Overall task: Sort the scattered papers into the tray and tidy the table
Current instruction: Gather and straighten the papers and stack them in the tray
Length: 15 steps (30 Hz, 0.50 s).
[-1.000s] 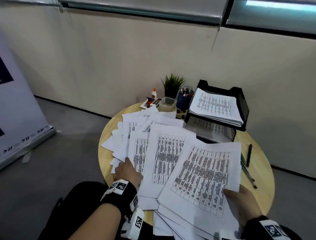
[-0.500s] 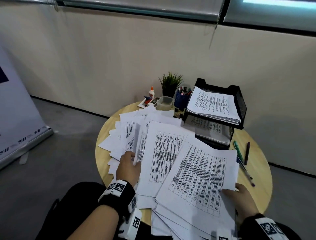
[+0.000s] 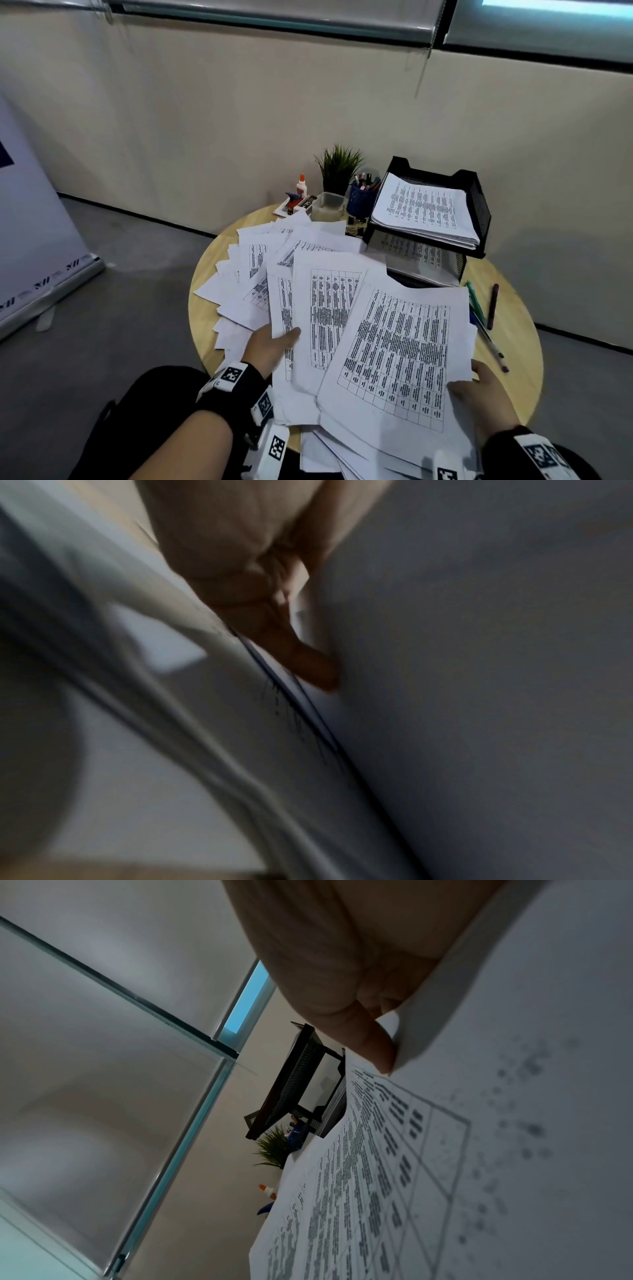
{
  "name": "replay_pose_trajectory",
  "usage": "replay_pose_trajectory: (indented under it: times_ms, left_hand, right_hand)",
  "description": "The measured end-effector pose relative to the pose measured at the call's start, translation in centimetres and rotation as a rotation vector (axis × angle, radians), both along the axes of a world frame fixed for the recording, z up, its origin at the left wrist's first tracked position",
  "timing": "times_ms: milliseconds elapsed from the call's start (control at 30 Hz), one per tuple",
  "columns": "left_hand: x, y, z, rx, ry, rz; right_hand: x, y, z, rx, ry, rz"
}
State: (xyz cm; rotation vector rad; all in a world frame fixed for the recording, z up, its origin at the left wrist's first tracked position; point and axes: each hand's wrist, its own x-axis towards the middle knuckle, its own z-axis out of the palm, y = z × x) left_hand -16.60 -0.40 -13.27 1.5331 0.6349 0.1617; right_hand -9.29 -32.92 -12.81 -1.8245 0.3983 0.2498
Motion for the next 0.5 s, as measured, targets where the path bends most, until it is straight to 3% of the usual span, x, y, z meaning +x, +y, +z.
replay_pose_trajectory:
  times_ms: [67,233,367,500]
  left_hand:
    - [-0.2,-0.6,0.0,-0.065,0.015,-0.065]
    - [-0.3,-1.2,-0.1,-0.031,0.089,-0.174]
    - [-0.5,-1.6,0.1,-0.064,0.113,-0.292]
    - [-0.8,-2.5,0.1,-0.146,0.114,-0.274]
  right_hand:
    - [-0.1,0.0,0.2,0.028,-0.008,0.005]
    - [0.3,0.0,-0.5,-0.068,-0.026,-0.027]
    - [0.1,-0.2,0.2,-0.078,0.048,0.024]
    - [-0.8,0.6,0.8,-0.31,0.027,0.147]
